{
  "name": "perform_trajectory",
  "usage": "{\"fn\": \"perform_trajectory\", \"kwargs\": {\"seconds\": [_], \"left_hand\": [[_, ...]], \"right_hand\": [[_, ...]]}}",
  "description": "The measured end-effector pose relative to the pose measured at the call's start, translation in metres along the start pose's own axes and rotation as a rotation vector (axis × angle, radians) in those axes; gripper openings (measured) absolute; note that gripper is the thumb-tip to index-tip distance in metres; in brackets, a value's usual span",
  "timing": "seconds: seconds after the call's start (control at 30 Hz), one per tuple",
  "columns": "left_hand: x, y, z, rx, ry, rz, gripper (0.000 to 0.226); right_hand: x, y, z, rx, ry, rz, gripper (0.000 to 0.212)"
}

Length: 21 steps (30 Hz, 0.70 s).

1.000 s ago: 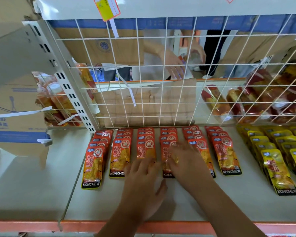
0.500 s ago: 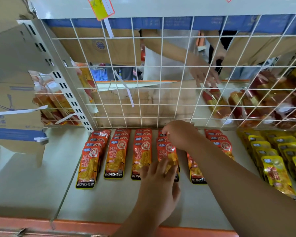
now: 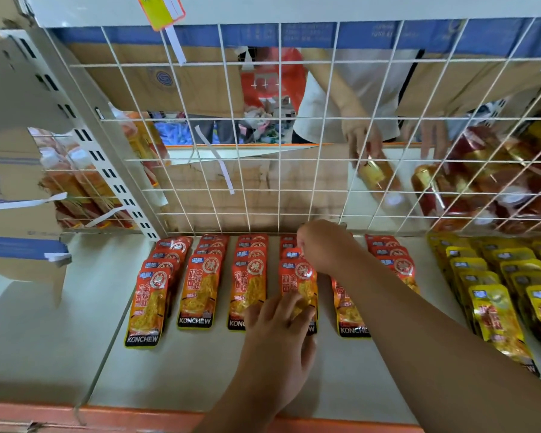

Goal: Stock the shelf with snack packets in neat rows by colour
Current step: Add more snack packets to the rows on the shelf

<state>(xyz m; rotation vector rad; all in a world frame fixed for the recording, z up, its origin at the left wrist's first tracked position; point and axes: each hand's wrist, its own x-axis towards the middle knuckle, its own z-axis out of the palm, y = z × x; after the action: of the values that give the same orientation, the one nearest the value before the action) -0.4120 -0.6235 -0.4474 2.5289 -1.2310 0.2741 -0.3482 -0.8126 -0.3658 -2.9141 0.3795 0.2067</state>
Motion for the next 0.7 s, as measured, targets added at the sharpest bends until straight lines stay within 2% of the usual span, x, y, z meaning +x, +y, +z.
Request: {"fn": "perform_trajectory", "kwargs": {"seconds": [0.3,0.7], "left_hand": [[-0.0010,0.0003,-0.0002,-0.051,0.003,0.030,0.025],[-0.0002,0.0006,-0.0032,-0.063,0.004,0.006,0.027]], "right_hand": [[0.0035,-0.0046,-0.0023,0.021,-0.063,0.037,0.022],[0.0062,-0.0063,0.0067,0.010,-0.032,0.062,0.024]]}}
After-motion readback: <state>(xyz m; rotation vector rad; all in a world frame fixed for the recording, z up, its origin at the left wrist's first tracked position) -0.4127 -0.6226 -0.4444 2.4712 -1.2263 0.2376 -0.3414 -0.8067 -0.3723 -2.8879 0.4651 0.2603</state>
